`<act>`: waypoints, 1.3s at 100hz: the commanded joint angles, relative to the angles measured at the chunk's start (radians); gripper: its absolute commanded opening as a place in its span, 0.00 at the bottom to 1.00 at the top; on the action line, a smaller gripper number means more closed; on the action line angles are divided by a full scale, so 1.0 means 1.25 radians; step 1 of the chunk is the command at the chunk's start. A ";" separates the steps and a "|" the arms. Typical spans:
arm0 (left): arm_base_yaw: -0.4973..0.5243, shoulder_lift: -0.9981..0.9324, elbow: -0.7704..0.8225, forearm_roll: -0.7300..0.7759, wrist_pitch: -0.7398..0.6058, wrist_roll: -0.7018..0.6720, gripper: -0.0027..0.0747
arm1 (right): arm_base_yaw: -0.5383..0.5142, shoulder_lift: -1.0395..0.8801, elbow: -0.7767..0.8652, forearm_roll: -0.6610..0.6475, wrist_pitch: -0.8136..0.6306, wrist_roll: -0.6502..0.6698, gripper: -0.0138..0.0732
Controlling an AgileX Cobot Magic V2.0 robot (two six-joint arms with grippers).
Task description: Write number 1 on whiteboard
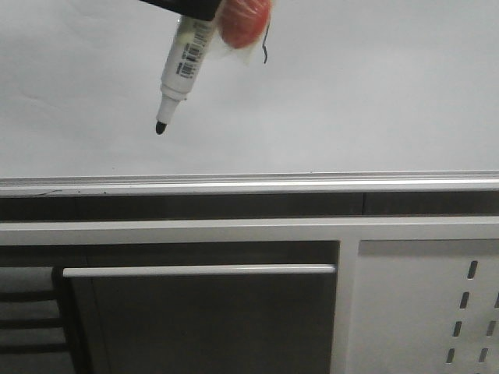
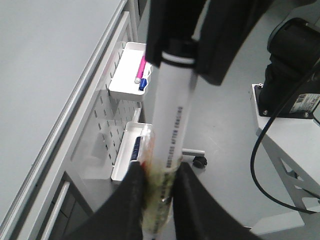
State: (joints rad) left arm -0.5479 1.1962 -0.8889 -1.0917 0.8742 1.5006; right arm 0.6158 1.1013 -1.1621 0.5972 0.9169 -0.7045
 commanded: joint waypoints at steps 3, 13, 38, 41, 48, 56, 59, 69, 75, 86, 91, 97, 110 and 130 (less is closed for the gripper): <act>-0.001 -0.013 -0.026 -0.052 -0.031 -0.024 0.01 | -0.001 -0.010 -0.026 0.013 -0.011 -0.006 0.33; -0.001 -0.013 -0.026 -0.045 -0.065 -0.056 0.01 | -0.017 -0.010 -0.026 -0.011 -0.043 0.034 0.50; -0.001 -0.057 0.035 -0.095 -0.297 -0.107 0.01 | -0.148 -0.013 -0.026 -0.038 -0.025 0.117 0.53; -0.004 -0.068 0.051 -0.121 -0.343 -0.104 0.01 | -0.159 -0.013 -0.026 -0.038 -0.017 0.117 0.53; -0.021 -0.090 0.080 -0.179 -0.487 -0.094 0.01 | -0.169 -0.013 -0.026 -0.038 -0.009 0.117 0.53; -0.056 -0.097 0.091 -0.216 -0.627 -0.071 0.01 | -0.169 -0.013 -0.026 -0.038 -0.016 0.117 0.53; -0.069 -0.097 0.091 -0.219 -0.658 -0.069 0.01 | -0.169 -0.013 -0.026 -0.038 -0.020 0.117 0.53; -0.112 -0.082 0.091 -0.221 -0.787 -0.069 0.01 | -0.169 -0.013 -0.026 -0.034 -0.031 0.117 0.53; -0.128 -0.068 0.091 -0.230 -0.855 -0.069 0.01 | -0.169 -0.013 -0.026 -0.034 -0.034 0.117 0.53; -0.135 -0.049 0.090 -0.230 -0.899 -0.069 0.01 | -0.169 -0.013 -0.026 -0.034 -0.036 0.117 0.53; -0.135 -0.043 0.090 -0.229 -0.914 -0.069 0.01 | -0.169 -0.013 -0.026 -0.034 -0.036 0.117 0.53; -0.135 -0.039 0.086 -0.227 -0.930 -0.069 0.01 | -0.169 -0.013 -0.026 -0.034 -0.036 0.117 0.53; -0.135 -0.025 0.070 -0.204 -0.928 -0.069 0.01 | -0.169 -0.013 -0.026 -0.034 -0.046 0.117 0.53; -0.135 0.017 0.035 -0.197 -0.928 -0.069 0.01 | -0.169 -0.013 -0.026 -0.034 -0.049 0.117 0.53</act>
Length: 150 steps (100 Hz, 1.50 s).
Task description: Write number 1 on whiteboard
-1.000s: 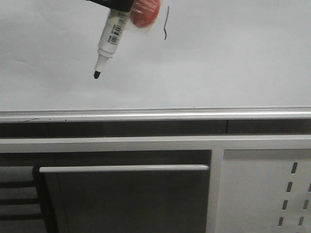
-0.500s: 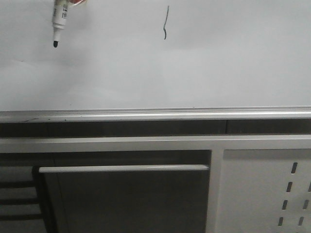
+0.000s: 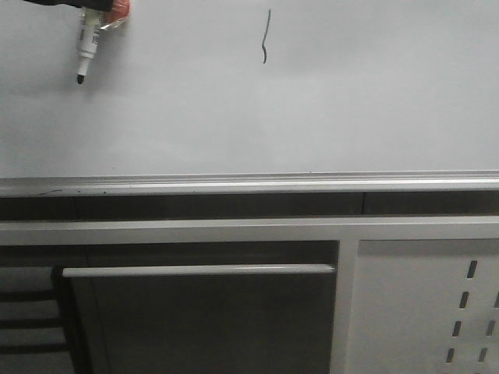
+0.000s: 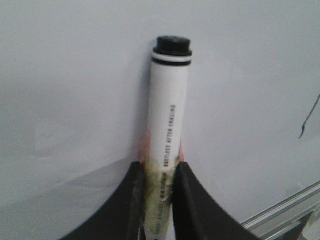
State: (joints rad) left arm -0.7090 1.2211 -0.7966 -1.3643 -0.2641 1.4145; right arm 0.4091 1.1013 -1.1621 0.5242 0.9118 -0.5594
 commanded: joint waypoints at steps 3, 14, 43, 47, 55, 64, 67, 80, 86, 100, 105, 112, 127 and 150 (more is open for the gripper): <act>-0.006 0.000 -0.040 0.021 -0.020 0.000 0.01 | -0.003 -0.013 -0.026 0.024 -0.041 0.001 0.53; -0.006 0.000 -0.040 0.021 -0.041 0.000 0.01 | -0.003 -0.013 -0.026 0.024 -0.037 0.001 0.53; -0.006 0.001 -0.040 0.021 -0.051 0.000 0.01 | -0.003 -0.013 -0.026 0.024 -0.035 0.001 0.53; -0.006 0.001 -0.040 0.021 -0.051 0.000 0.01 | -0.003 -0.013 -0.026 0.024 -0.035 0.001 0.53; -0.006 0.001 -0.040 0.021 -0.048 0.000 0.06 | -0.003 -0.013 -0.026 0.024 -0.034 0.001 0.53; -0.006 0.001 -0.040 0.021 -0.048 0.000 0.18 | -0.003 -0.013 -0.026 0.024 -0.033 0.001 0.53; -0.006 0.001 -0.040 0.020 -0.048 0.000 0.23 | -0.003 -0.013 -0.026 0.024 -0.033 0.001 0.53; -0.006 0.001 -0.040 0.018 -0.043 0.000 0.48 | -0.003 -0.013 -0.026 0.024 -0.032 0.001 0.53; -0.006 -0.001 -0.040 0.016 -0.032 0.000 0.56 | -0.003 -0.013 -0.026 0.024 -0.032 0.001 0.53; -0.006 -0.016 -0.040 0.002 0.011 0.000 0.64 | -0.003 -0.013 -0.026 0.024 -0.029 0.001 0.53; -0.006 -0.029 -0.038 -0.015 0.033 0.000 0.64 | -0.003 -0.013 -0.026 0.024 -0.026 0.001 0.53; -0.006 -0.056 -0.029 -0.023 0.064 0.000 0.64 | -0.007 -0.013 -0.026 0.021 -0.011 0.001 0.53; -0.006 -0.149 0.031 -0.031 0.093 0.000 0.64 | -0.057 -0.042 -0.026 0.003 0.023 0.001 0.53; -0.006 -0.334 0.133 -0.031 0.087 0.000 0.64 | -0.204 -0.147 -0.002 0.002 0.004 0.042 0.38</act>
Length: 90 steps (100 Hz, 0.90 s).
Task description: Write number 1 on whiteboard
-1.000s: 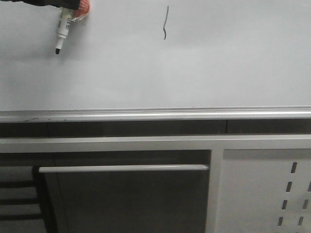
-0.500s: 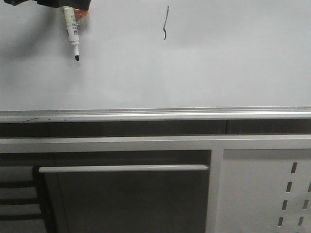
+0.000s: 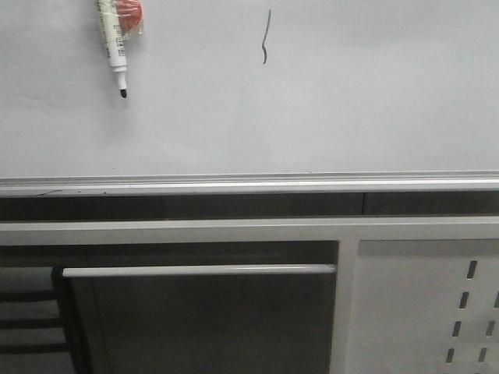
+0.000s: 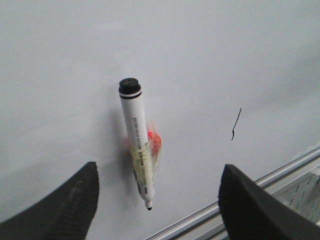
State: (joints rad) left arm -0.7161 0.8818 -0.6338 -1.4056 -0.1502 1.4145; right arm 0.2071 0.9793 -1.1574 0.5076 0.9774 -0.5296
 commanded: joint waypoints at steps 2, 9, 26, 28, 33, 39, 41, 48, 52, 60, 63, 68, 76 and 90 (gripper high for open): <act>-0.001 -0.078 0.009 0.002 -0.004 0.000 0.62 | -0.052 -0.056 0.001 0.015 -0.054 0.020 0.36; -0.001 -0.131 0.027 0.002 -0.005 0.000 0.51 | -0.070 -0.103 0.037 0.018 -0.092 0.024 0.26; -0.001 -0.224 0.071 0.002 0.002 0.000 0.01 | -0.071 -0.264 0.197 0.054 -0.265 0.024 0.09; -0.001 -0.235 0.079 0.002 0.002 0.000 0.01 | -0.071 -0.279 0.221 0.058 -0.288 0.024 0.09; -0.001 -0.260 0.100 0.002 0.002 0.000 0.01 | -0.071 -0.344 0.279 0.062 -0.337 0.024 0.09; -0.001 -0.288 0.128 0.002 0.002 0.000 0.01 | -0.071 -0.410 0.353 0.062 -0.387 0.024 0.09; -0.001 -0.300 0.140 0.002 0.002 0.000 0.01 | -0.071 -0.435 0.369 0.062 -0.403 0.024 0.09; -0.001 -0.339 0.181 0.002 0.010 0.000 0.01 | -0.071 -0.518 0.448 0.066 -0.443 0.024 0.09; -0.001 -0.365 0.206 0.002 0.011 0.000 0.01 | -0.071 -0.567 0.492 0.068 -0.455 0.024 0.09; -0.001 -0.423 0.249 0.002 0.014 0.000 0.01 | -0.071 -0.653 0.569 0.079 -0.463 0.024 0.09; -0.001 -0.452 0.264 0.002 0.014 0.000 0.01 | -0.071 -0.681 0.591 0.081 -0.469 0.024 0.09; -0.001 -0.490 0.282 0.002 0.011 0.000 0.01 | -0.071 -0.730 0.625 0.083 -0.472 0.024 0.09; -0.001 -0.540 0.304 -0.002 0.000 0.000 0.01 | -0.071 -0.777 0.667 0.084 -0.474 0.024 0.09; -0.001 -0.583 0.316 -0.007 -0.003 0.000 0.01 | -0.071 -0.801 0.687 0.094 -0.506 0.024 0.09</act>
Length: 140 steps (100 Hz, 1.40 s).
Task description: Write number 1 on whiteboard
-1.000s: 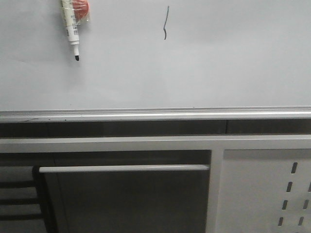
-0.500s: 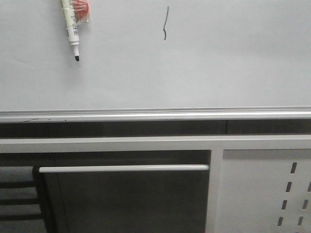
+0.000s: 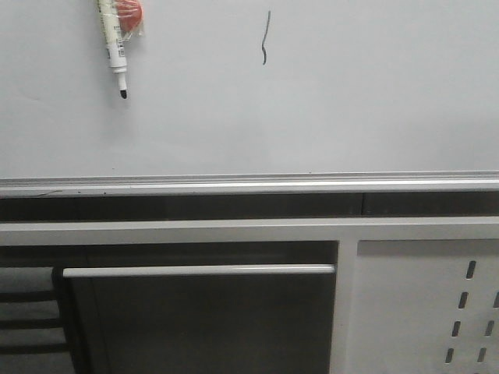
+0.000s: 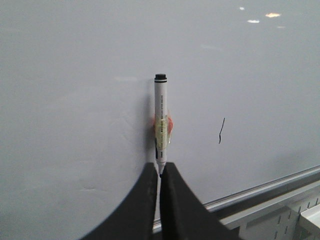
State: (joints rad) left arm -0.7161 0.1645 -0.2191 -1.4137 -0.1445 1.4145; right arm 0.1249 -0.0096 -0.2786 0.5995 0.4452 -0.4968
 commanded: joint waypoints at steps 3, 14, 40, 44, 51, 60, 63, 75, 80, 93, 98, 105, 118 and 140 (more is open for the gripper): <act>-0.001 -0.009 -0.016 -0.007 -0.007 0.000 0.01 | -0.006 -0.010 -0.016 0.020 -0.077 -0.002 0.09; -0.001 -0.009 -0.016 -0.063 -0.001 0.000 0.01 | -0.006 -0.010 -0.016 0.020 -0.052 -0.002 0.09; -0.001 -0.009 -0.016 -0.133 -0.001 0.000 0.01 | -0.006 -0.010 -0.016 0.020 -0.049 -0.002 0.09; -0.001 -0.009 -0.016 -0.133 -0.001 0.000 0.01 | -0.006 -0.010 -0.016 0.020 -0.049 -0.002 0.09; -0.001 -0.009 -0.016 -0.133 -0.001 0.000 0.01 | -0.006 -0.010 -0.016 0.020 -0.049 -0.002 0.09; -0.001 -0.009 -0.016 -0.133 -0.001 0.000 0.01 | -0.006 -0.010 -0.016 0.020 -0.049 -0.002 0.09; -0.001 -0.009 -0.016 -0.133 -0.001 0.000 0.01 | -0.006 -0.010 -0.016 0.020 -0.049 -0.002 0.09; -0.001 -0.009 -0.016 -0.133 -0.001 0.000 0.01 | -0.006 -0.010 -0.016 0.020 -0.049 -0.002 0.09; -0.001 -0.009 -0.016 -0.133 -0.001 0.000 0.01 | -0.006 -0.010 -0.016 0.020 -0.049 -0.002 0.09; -0.001 -0.009 -0.016 -0.133 -0.001 0.000 0.01 | -0.006 -0.010 -0.016 0.020 -0.049 -0.002 0.09; -0.001 -0.011 -0.016 -0.133 -0.003 0.000 0.01 | -0.006 -0.010 -0.016 0.020 -0.049 -0.002 0.09; -0.001 -0.011 -0.014 -0.103 -0.019 0.000 0.01 | -0.006 -0.010 -0.016 0.020 -0.049 -0.002 0.09; 0.017 -0.006 0.003 0.134 -0.078 -0.189 0.01 | -0.006 -0.010 -0.016 0.020 -0.049 -0.002 0.09; 0.195 -0.008 0.056 0.738 0.010 -0.798 0.01 | -0.006 -0.010 -0.016 0.020 -0.049 -0.002 0.09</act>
State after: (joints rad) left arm -0.5575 0.1455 -0.1372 -0.7728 -0.1880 0.6885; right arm 0.1249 -0.0102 -0.2753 0.6065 0.4498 -0.4941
